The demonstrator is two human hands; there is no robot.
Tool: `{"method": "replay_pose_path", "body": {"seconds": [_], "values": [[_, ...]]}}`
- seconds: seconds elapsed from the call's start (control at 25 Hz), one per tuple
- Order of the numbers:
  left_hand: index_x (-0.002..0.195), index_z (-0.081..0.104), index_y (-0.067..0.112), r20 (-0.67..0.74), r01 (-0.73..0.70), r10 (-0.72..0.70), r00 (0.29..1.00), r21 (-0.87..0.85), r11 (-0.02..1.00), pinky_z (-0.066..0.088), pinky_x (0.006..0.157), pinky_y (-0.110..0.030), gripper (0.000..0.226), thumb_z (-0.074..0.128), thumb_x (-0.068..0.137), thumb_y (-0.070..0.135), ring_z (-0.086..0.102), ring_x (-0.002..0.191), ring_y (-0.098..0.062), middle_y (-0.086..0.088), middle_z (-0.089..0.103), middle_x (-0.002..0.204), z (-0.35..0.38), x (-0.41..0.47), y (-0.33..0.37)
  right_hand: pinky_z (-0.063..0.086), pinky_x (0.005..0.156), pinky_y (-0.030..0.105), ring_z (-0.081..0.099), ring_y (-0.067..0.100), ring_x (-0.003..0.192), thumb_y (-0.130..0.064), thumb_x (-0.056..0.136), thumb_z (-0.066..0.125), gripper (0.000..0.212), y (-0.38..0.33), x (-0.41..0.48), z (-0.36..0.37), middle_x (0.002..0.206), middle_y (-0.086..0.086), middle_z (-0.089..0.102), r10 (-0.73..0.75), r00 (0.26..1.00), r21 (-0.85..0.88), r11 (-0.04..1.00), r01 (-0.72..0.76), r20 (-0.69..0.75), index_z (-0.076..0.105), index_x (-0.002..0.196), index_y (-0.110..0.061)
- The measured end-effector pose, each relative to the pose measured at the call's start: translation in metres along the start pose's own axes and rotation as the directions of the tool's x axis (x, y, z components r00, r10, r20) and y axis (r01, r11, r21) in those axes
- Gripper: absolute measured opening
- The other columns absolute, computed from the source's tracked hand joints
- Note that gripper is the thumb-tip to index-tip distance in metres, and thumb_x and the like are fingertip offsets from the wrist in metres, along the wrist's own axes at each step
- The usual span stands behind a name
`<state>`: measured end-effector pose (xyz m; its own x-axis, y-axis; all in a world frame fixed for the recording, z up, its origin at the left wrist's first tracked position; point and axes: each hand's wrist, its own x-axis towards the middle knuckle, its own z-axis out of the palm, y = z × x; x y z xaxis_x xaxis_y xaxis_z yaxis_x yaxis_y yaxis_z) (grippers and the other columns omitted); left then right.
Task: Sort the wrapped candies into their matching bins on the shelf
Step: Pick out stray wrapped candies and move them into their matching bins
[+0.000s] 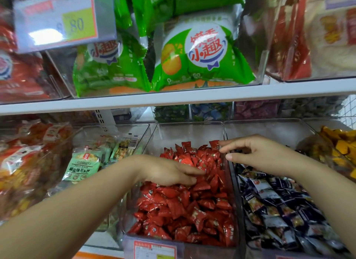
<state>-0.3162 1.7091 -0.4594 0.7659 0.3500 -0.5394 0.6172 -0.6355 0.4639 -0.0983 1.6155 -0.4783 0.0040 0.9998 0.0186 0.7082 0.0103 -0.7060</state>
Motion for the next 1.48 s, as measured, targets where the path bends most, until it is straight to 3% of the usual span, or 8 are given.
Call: {"method": "replay_pose_path", "body": {"seconds": [0.12,0.28,0.68,1.0,1.12,1.2,1.32,1.48], "values": [[0.134,0.043,0.04,-0.165,-0.111,0.085,0.983,-0.156,0.982,0.027,0.108,-0.019,0.038,0.043,0.098,0.026,0.039,0.124,0.007,0.023,0.039,0.14,-0.016,-0.028,0.009,0.031,0.104,0.021,0.043,-0.017,0.108,-0.035,0.087,0.06,0.018,-0.004,-0.002,0.0,0.118,-0.037,0.045,0.004,1.0,-0.024,1.0,-0.004,-0.004,0.064,0.102,-0.044],[0.123,0.055,0.023,-0.056,-0.161,0.152,0.987,-0.3,0.94,0.052,0.074,-0.019,0.032,0.041,0.099,0.009,0.062,0.098,-0.003,0.006,0.057,0.128,0.007,-0.025,0.028,0.031,0.103,0.021,0.042,-0.011,0.115,-0.036,0.087,0.059,0.022,-0.01,-0.007,0.0,0.129,-0.028,0.047,0.004,1.0,-0.065,0.998,-0.005,-0.013,0.065,0.109,-0.037],[0.141,0.039,0.032,-0.206,0.011,-0.026,0.978,-0.07,0.998,0.019,0.107,-0.021,0.047,0.044,0.098,0.014,0.031,0.135,-0.009,0.008,0.032,0.15,-0.005,0.031,-0.001,0.026,0.106,0.023,0.039,-0.008,0.118,-0.033,0.089,0.059,0.023,-0.01,-0.01,0.002,0.137,-0.022,0.045,0.011,1.0,-0.013,1.0,-0.011,-0.01,0.064,0.111,-0.036],[0.123,0.057,0.028,-0.508,-0.085,-0.031,0.861,-0.204,0.975,0.036,0.102,-0.021,0.033,0.044,0.097,0.011,0.053,0.111,-0.005,0.009,0.055,0.13,-0.006,0.01,-0.007,0.027,0.101,0.02,0.038,-0.009,0.114,-0.032,0.09,0.057,0.025,-0.011,-0.012,0.003,0.137,-0.022,0.045,0.016,1.0,-0.04,0.999,-0.016,-0.012,0.063,0.114,-0.034],[0.112,0.061,0.022,-0.255,-0.152,0.069,0.965,-0.323,0.934,0.049,0.089,-0.022,0.027,0.042,0.098,0.009,0.061,0.097,-0.003,0.012,0.064,0.107,0.01,-0.005,0.016,0.026,0.1,0.019,0.038,-0.009,0.115,-0.033,0.09,0.058,0.025,-0.011,-0.013,0.003,0.138,-0.022,0.044,0.003,1.0,-0.058,0.998,-0.005,-0.026,0.063,0.115,-0.034],[0.122,0.058,0.026,-0.016,-0.091,0.09,0.996,-0.098,0.991,0.042,0.089,-0.012,0.031,0.044,0.098,0.014,0.059,0.098,0.005,0.015,0.062,0.114,0.026,-0.003,0.029,0.026,0.1,0.019,0.039,-0.006,0.119,-0.032,0.09,0.057,0.025,-0.01,-0.013,0.006,0.139,-0.02,0.044,-0.004,0.999,-0.03,1.0,0.002,-0.04,0.063,0.114,-0.033],[0.137,0.043,0.035,-0.004,-0.033,0.033,0.999,0.049,0.998,0.036,0.08,-0.009,0.042,0.047,0.098,0.022,0.031,0.108,0.004,0.021,0.051,0.117,0.032,0.007,0.031,0.03,0.106,0.024,0.043,0.0,0.125,-0.032,0.09,0.057,0.025,-0.005,-0.015,0.011,0.14,-0.017,0.044,-0.016,0.997,-0.009,1.0,0.015,-0.075,0.064,0.114,-0.033],[0.141,0.032,0.042,-0.122,0.043,-0.037,0.992,0.046,0.998,0.021,0.098,-0.017,0.05,0.047,0.097,0.026,0.036,0.132,-0.007,0.014,0.035,0.145,0.018,0.023,0.015,0.032,0.104,0.02,0.043,-0.003,0.123,-0.032,0.09,0.056,0.027,-0.003,-0.02,0.012,0.141,-0.018,0.042,-0.043,0.997,-0.009,0.999,0.042,-0.067,0.062,0.117,-0.032]]}}
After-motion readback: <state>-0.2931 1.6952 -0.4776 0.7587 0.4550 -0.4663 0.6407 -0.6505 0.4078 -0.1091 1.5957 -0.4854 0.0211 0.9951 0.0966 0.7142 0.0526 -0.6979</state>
